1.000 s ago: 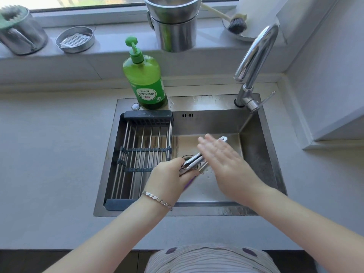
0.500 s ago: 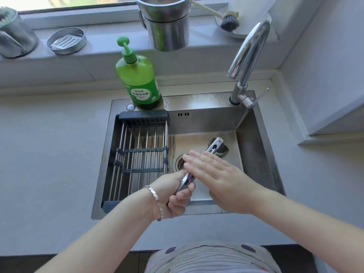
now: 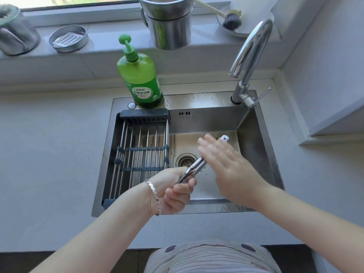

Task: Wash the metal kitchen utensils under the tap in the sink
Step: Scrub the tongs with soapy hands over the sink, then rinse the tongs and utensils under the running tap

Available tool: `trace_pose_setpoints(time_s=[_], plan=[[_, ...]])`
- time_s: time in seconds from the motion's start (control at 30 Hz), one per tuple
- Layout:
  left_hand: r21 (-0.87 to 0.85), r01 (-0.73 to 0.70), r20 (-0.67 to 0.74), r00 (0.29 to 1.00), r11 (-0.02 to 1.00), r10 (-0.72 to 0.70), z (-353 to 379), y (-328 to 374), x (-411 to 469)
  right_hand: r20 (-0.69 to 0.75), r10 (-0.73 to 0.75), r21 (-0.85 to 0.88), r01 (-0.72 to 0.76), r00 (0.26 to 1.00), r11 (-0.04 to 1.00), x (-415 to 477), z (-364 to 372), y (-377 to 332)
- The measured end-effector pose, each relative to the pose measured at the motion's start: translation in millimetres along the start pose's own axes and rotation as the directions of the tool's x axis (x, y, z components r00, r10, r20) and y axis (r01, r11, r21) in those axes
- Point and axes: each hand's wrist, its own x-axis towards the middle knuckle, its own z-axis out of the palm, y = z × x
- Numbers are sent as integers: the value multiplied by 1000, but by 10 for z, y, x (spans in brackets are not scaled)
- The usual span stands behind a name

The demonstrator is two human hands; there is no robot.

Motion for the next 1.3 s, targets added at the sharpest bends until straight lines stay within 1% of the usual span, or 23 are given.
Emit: trace_pose_setpoints(time_s=[0.07, 0.1, 0.13, 0.23, 0.27, 0.37, 0.4, 0.5, 0.53, 0.63, 0.67, 0.7, 0.73, 0.77, 0.8, 0.83, 0.87, 0.93, 0.97, 1.03, 1.13, 1.2, 1.3], plan=[[17, 9, 3, 1000, 1000, -9, 8, 11, 6, 47, -184, 25, 183, 982, 983, -55, 21, -72], [21, 10, 5, 1000, 1000, -10, 9, 11, 12, 46, -223, 38, 221, 974, 974, -46, 0, -59], [20, 14, 2, 1000, 1000, -14, 4, 12, 17, 20, -203, 54, 201, 979, 978, -17, -32, -12], [21, 19, 4, 1000, 1000, -19, -14, 25, 29, -64, -45, 71, 50, 997, 996, 40, -77, 96], [27, 17, 6, 1000, 1000, -17, -12, 24, 31, -73, -52, 70, 57, 996, 996, 32, -69, 86], [31, 26, 32, 999, 999, -27, 12, 9, 22, -61, -183, 65, 187, 981, 980, -61, -18, 58], [23, 28, 49, 998, 999, -29, 13, 3, 21, -65, -173, 56, 176, 983, 983, -76, -23, 82], [-15, 27, 75, 997, 1000, -26, 9, 5, 36, -104, -12, 45, 16, 995, 999, -105, -17, 160], [-24, 31, 71, 997, 999, -29, 11, 8, 49, -97, -9, 34, 12, 995, 999, -127, 5, 151], [-6, 43, 3, 999, 999, -42, 19, 23, 115, -34, -105, -29, 104, 994, 994, -214, 73, 170], [14, 46, -43, 998, 999, -46, 12, 33, 153, -12, -72, -36, 71, 997, 997, -222, 83, 237], [32, 50, -97, 994, 998, -46, 4, 48, 190, 24, 17, -14, -16, 1000, 1000, -221, 93, 321], [51, 48, -153, 987, 998, -40, -4, 73, 233, 82, 143, 33, -146, 986, 989, -221, 102, 426], [78, 42, -209, 978, 996, -25, -7, 102, 280, 168, 281, 107, -301, 945, 948, -226, 102, 546], [116, 32, -265, 964, 993, 0, -6, 135, 330, 247, 408, 194, -457, 879, 868, -237, 97, 670], [164, 22, -316, 948, 986, 31, 2, 178, 380, 315, 515, 270, -595, 797, 757, -249, 100, 795], [218, 13, -361, 930, 976, 69, 16, 227, 426, 355, 598, 325, -695, 719, 642, -254, 106, 911], [339, -10, -424, 891, 941, 163, 61, 333, 515, 362, 721, 396, -798, 590, 454, -204, 115, 1156], [412, -14, -446, 869, 911, 215, 90, 387, 557, 370, 766, 451, -822, 526, 348, -145, 110, 1282], [567, 10, -478, 818, 824, 319, 152, 491, 641, 413, 819, 582, -807, 398, 99, -7, 99, 1549], [678, 9, -483, 759, 735, 437, 237, 629, 781, 482, 850, 607, -780, 213, -150, 239, 17, 1959], [683, -34, -469, 746, 730, 472, 281, 691, 835, 532, 837, 573, -782, 127, -246, 377, 0, 2176], [693, -66, -455, 732, 717, 507, 288, 786, 912, 544, 835, 522, -812, 83, -259, 573, 60, 2478]])
